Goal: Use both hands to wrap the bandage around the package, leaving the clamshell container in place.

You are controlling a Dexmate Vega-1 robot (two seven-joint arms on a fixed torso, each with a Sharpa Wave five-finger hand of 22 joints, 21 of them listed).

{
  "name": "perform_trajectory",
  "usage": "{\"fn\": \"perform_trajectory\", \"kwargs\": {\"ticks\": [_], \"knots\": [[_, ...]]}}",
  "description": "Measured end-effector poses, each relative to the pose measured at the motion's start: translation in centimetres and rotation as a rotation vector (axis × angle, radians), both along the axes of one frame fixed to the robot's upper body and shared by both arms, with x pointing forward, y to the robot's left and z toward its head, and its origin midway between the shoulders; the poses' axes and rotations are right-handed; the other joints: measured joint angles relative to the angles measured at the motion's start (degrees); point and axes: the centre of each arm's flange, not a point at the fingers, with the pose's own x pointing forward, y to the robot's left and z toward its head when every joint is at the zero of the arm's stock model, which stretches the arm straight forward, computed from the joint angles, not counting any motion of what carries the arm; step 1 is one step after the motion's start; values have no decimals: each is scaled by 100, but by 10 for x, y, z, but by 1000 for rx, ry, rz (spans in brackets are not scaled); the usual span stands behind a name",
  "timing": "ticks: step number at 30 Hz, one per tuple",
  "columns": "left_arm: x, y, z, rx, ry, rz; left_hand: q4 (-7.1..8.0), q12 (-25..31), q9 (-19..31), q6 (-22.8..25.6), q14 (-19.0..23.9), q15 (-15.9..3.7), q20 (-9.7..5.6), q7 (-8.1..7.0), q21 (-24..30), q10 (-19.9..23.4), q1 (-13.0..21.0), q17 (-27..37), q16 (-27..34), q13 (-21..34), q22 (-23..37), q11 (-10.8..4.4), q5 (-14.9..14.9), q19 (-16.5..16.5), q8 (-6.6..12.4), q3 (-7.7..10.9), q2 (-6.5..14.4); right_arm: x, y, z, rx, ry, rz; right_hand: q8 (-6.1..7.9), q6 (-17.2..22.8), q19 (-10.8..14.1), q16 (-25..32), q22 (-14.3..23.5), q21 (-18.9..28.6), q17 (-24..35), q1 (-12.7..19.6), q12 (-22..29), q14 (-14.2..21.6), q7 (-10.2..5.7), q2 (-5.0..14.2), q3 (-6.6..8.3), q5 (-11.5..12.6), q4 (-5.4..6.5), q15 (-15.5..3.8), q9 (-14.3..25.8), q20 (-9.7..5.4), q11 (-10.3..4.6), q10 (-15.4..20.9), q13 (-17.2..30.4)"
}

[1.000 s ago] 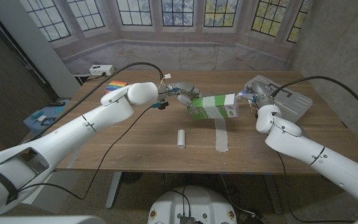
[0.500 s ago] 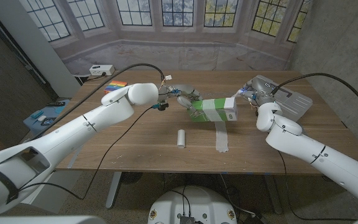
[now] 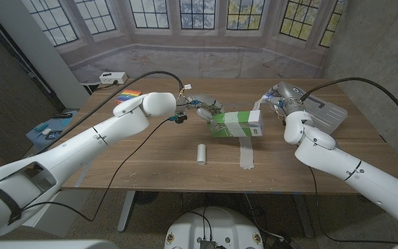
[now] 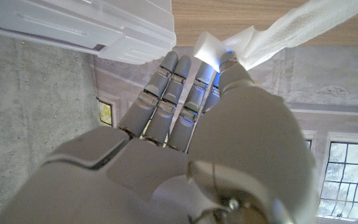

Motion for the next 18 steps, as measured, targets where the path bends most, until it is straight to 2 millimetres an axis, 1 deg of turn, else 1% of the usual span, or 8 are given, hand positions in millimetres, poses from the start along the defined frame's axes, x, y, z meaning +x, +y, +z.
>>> {"fn": "perform_trajectory", "kwargs": {"ticks": [11,14,18], "knots": [[2,0,-1,13,9,2,0,0,0,0,0,0,0,0,0,0,-2,0,0,-1,0,0,0,0,0,0,-2,-5,5,6,5,-44,13,-1,-1,32,0,0,0,29,1,0,20,0,1,0,0,0,-18,8,-32,0,-1,0],[2,-1,-1,16,10,2,0,0,0,0,0,0,0,0,0,0,-69,0,0,-1,0,0,-3,0,0,0,9,-7,6,7,6,-58,18,-3,-1,32,0,0,0,29,2,0,31,0,1,0,0,0,-10,8,-32,0,-1,-1],[3,-1,-1,20,12,2,0,0,0,0,0,0,0,0,0,0,-69,0,0,-1,0,0,-10,0,0,0,9,-9,7,8,12,-74,22,-4,-1,32,0,0,0,29,25,-20,31,1,9,0,0,0,-10,8,-32,-1,39,-3]]}}
